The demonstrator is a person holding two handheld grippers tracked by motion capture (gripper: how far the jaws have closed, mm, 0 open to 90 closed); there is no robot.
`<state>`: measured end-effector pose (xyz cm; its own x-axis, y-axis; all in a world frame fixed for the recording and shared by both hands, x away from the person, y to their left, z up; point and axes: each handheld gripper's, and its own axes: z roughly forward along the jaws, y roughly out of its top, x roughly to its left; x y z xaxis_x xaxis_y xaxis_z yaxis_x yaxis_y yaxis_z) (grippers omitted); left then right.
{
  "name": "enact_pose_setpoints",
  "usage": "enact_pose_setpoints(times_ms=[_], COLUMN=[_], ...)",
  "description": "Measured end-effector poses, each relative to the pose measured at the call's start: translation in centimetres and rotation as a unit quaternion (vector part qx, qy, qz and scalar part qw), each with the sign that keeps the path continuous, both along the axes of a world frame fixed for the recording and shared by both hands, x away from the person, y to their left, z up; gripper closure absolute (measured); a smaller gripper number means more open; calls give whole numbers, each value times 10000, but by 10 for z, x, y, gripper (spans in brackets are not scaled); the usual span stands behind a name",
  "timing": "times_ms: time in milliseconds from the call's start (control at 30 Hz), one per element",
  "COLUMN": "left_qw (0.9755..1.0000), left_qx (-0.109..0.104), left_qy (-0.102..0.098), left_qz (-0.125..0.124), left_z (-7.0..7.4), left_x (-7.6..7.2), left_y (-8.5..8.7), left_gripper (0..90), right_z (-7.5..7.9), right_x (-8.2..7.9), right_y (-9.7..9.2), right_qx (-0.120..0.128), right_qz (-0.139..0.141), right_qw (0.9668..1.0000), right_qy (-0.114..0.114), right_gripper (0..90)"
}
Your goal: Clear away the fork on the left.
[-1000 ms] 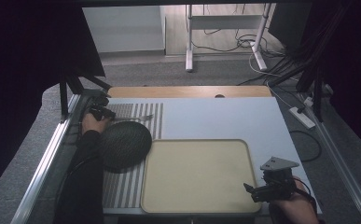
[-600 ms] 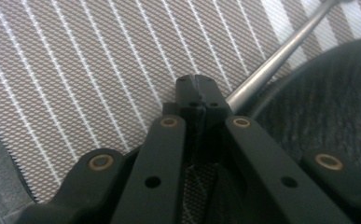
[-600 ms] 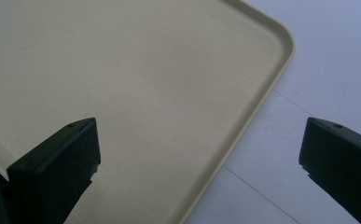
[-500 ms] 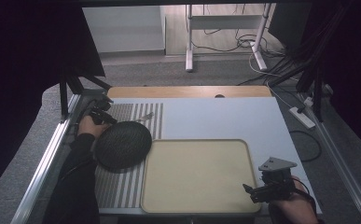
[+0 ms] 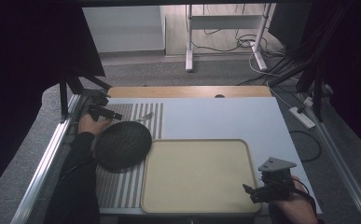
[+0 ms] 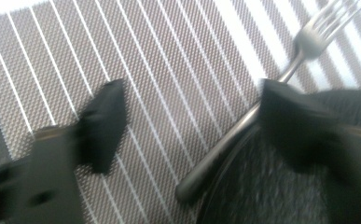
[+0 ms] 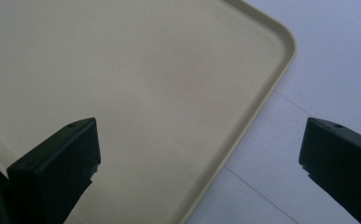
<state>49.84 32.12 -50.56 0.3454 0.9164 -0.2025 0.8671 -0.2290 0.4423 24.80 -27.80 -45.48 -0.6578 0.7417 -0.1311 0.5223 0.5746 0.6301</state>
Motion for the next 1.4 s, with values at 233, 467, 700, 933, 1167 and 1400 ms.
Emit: enact_pose_setpoints(times_ms=[233, 467, 700, 933, 1167, 1400], left_qw=[9994, 9972, 9941, 9910, 9909, 9915], left_qx=[-15, 120, 564, 866, 904, 843], left_qy=[-171, -191, 2, 211, 144, 64], left_qz=[-307, -719, -926, -997, -989, -994], left_z=[2, 0, -8, -19, -19, -12], left_x=[4, 13, 24, 31, 30, 27], left_y=[-16, -48, -80, -92, -87, -72], left_gripper=[24, 0, 0, 0, 103, 500], right_z=[0, 0, 0, 0, 0, 0], right_x=[0, 0, 0, 0, 0, 0], right_y=[0, -1, -1, -1, -1, -1], right_qx=[5, 56, 53, 60, 52, 31], right_qz=[0, -17, 0, 9, 12, 22], right_qw=[10000, 10000, 10000, 10000, 10000, 10000], right_qy=[-3, -5, -4, 0, -1, -8], right_gripper=[0, 0, 0, 0, 0, 0])
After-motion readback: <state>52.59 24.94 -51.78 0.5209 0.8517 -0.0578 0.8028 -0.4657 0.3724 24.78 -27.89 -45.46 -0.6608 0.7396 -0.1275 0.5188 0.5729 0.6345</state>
